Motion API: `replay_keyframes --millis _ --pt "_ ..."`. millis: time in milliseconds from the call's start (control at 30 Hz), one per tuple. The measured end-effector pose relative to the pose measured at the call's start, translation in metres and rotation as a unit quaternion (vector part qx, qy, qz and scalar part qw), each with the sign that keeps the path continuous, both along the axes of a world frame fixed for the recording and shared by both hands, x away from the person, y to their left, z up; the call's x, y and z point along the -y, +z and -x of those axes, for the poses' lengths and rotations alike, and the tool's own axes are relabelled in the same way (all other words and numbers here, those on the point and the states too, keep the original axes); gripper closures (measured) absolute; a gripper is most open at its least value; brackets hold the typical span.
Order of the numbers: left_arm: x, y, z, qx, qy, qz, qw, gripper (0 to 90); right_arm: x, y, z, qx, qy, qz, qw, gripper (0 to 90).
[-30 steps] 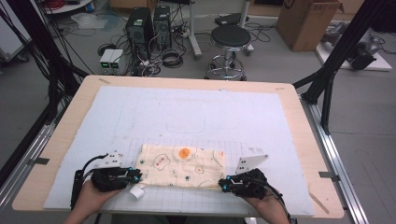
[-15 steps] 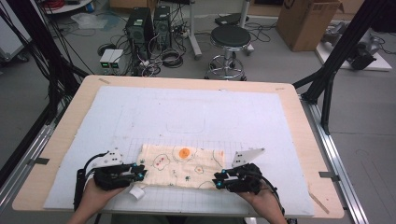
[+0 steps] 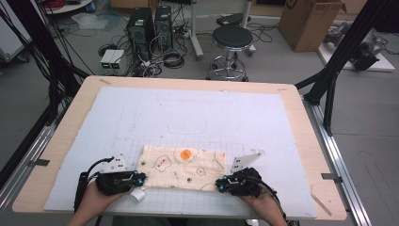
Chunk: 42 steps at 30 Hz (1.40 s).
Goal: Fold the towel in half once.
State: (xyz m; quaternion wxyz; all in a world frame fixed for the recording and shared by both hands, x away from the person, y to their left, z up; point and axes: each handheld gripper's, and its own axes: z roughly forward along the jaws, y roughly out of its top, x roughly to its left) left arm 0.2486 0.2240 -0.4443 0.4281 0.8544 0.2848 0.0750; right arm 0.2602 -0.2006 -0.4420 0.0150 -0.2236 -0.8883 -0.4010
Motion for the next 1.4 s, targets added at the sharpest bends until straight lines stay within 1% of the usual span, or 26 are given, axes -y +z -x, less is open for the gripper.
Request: replay_keyframes --millis 133,267,333,367,433,467,567,600,733,767,800,833,867,900,967,1000,1033,1067,1133,1200,1233,1300,1333,1400 --pt "-0.005 -0.001 0.0 -0.008 0.001 0.007 0.9999 82.6 0.002 0.0 0.002 0.001 -0.006 0.0 1.0 82.2" --pt "-0.005 -0.001 0.001 -0.003 -0.001 0.006 1.0 81.5 0.002 -0.001 0.003 0.003 -0.012 -0.002 0.9999 82.0" --pt "-0.005 0.0 0.001 0.001 0.002 0.006 1.0 79.2 0.002 -0.001 0.003 0.003 -0.013 -0.005 0.9999 80.9" --pt "-0.006 0.0 0.002 0.003 0.003 0.005 1.0 78.5 0.003 0.0 0.003 0.001 -0.013 -0.009 0.9999 79.7" --pt "-0.008 0.001 0.001 0.008 0.006 0.006 0.9999 78.3 0.003 0.001 0.002 0.005 -0.017 -0.018 0.9997 77.5" --pt "-0.008 0.002 0.001 0.01 0.009 0.009 0.9999 78.0 0.003 0.002 0.002 0.008 -0.021 -0.023 0.9995 75.9" --pt "-0.012 0.003 0.0 0.014 0.016 0.019 0.9996 76.8 0.004 0.005 0.0 0.014 -0.026 -0.041 0.9987 75.1" --pt "-0.012 0.003 0.0 0.015 0.017 0.022 0.9995 76.6 0.004 0.007 0.0 0.015 -0.03 -0.052 0.9981 75.1" --pt "-0.012 0.003 -0.001 0.015 0.022 0.031 0.9992 74.8 0.004 0.01 -0.003 0.022 -0.046 -0.06 0.9969 75.6" --pt "-0.012 0.004 -0.002 0.016 0.023 0.03 0.9991 74.8 0.004 0.01 -0.004 0.023 -0.049 -0.059 0.9968 76.0" --pt "-0.012 0.004 -0.003 0.015 0.024 0.032 0.9991 74.8 0.004 0.01 -0.004 0.021 -0.05 -0.058 0.9968 76.4" --pt "-0.012 0.005 -0.003 0.015 0.029 0.037 0.9988 75.1 0.004 0.01 -0.004 0.02 -0.051 -0.058 0.9968 77.6" --pt "-0.012 0.006 -0.004 0.015 0.03 0.039 0.9987 76.3 0.003 0.011 -0.005 0.024 -0.053 -0.059 0.9966 78.6" --pt "-0.011 0.007 -0.006 0.012 0.031 0.047 0.9983 76.6 0.002 0.012 -0.005 0.022 -0.055 -0.06 0.9964 78.7" --pt "-0.009 0.01 -0.009 0.013 0.033 0.053 0.998 77.7 0.001 0.015 -0.007 0.025 -0.055 -0.066 0.996 80.5" --pt "-0.007 0.011 -0.011 0.015 0.035 0.056 0.9977 78.4 -0.001 0.016 -0.008 0.027 -0.059 -0.064 0.9959 81.8" --pt "-0.005 0.012 -0.012 0.016 0.036 0.055 0.9977 79.1 -0.002 0.018 -0.01 0.024 -0.057 -0.065 0.996 83.2" --pt "-0.003 0.013 -0.013 0.016 0.034 0.056 0.9977 79.3 -0.003 0.019 -0.012 0.029 -0.056 -0.064 0.996 83.7" --pt "0.002 0.014 -0.017 0.018 0.037 0.054 0.9977 81.6 -0.007 0.021 -0.016 0.028 -0.06 -0.062 0.9959 86.5" --pt "0.007 0.016 -0.021 0.017 0.037 0.062 0.9973 84.5 -0.012 0.023 -0.02 0.031 -0.062 -0.055 0.9961 88.6" --pt "0.009 0.018 -0.023 0.019 0.036 0.06 0.9974 85.8 -0.014 0.024 -0.023 0.034 -0.061 -0.055 0.996 89.2" --pt "0.015 0.021 -0.029 0.021 0.036 0.065 0.997 87.4 -0.019 0.027 -0.029 0.032 -0.062 -0.054 0.9961 89.6" --pt "0.017 0.022 -0.031 0.022 0.037 0.064 0.997 87.8 -0.021 0.028 -0.032 0.028 -0.062 -0.054 0.9962 89.6" --pt "0.022 0.025 -0.037 0.023 0.037 0.069 0.9966 88.4 -0.026 0.03 -0.039 0.028 -0.064 -0.052 0.9962 89.6"
